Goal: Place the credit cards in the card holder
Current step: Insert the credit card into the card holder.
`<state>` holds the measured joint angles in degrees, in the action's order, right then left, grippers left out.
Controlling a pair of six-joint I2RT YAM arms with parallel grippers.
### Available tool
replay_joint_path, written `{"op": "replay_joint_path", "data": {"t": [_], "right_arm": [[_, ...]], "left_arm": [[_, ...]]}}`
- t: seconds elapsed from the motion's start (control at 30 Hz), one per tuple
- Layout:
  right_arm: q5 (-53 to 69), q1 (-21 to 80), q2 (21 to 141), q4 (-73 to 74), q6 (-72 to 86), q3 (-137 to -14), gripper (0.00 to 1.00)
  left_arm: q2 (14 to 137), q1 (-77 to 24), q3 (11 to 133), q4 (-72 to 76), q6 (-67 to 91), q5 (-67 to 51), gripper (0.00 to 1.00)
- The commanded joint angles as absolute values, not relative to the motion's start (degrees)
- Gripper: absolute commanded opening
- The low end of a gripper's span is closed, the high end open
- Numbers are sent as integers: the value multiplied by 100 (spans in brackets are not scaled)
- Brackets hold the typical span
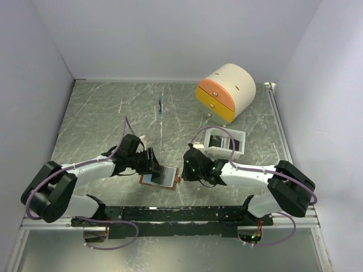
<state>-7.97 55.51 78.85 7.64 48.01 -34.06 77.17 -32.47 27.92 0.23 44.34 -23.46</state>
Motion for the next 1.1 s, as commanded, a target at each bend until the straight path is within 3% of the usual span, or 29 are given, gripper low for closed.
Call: {"op": "replay_joint_path", "data": {"t": [0.0, 0.33, 1.07], "right_arm": [[-835, 5589, 7769, 796, 4894, -3342, 25], [-804, 5625, 7937, 728, 4878, -3447, 25], [-694, 5853, 8507, 411, 4909, -3661, 25]], "left_arm": [[7550, -3265, 3040, -516, 4190, -1846, 59], [7300, -3296, 3219, -1036, 4122, -1336, 59], [7522, -3305, 2945, -438, 4140, -1891, 59]]}}
